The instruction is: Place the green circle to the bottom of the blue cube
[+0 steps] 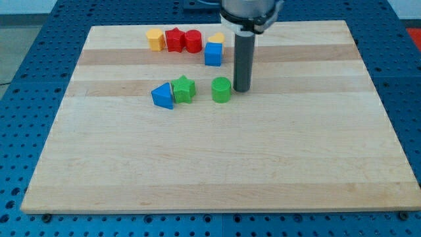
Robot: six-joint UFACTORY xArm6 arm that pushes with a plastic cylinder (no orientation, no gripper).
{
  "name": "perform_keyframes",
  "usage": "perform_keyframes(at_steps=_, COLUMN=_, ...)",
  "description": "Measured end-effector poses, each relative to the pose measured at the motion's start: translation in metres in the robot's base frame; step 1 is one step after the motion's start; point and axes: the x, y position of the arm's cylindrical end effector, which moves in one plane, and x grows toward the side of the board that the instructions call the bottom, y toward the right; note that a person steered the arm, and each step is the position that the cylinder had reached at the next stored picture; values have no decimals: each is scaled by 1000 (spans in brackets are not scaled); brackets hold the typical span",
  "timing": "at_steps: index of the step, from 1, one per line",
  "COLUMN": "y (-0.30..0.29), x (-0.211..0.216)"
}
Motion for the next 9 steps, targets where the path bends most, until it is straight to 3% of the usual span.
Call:
perform_keyframes(at_steps=1, y=-2, x=33)
perform_keyframes(at_steps=2, y=-44, x=32)
perform_keyframes(at_steps=7, y=-58, x=-43)
perform_keyframes(at_steps=8, y=-57, x=-41)
perform_keyframes(at_steps=9, y=-56, x=-9)
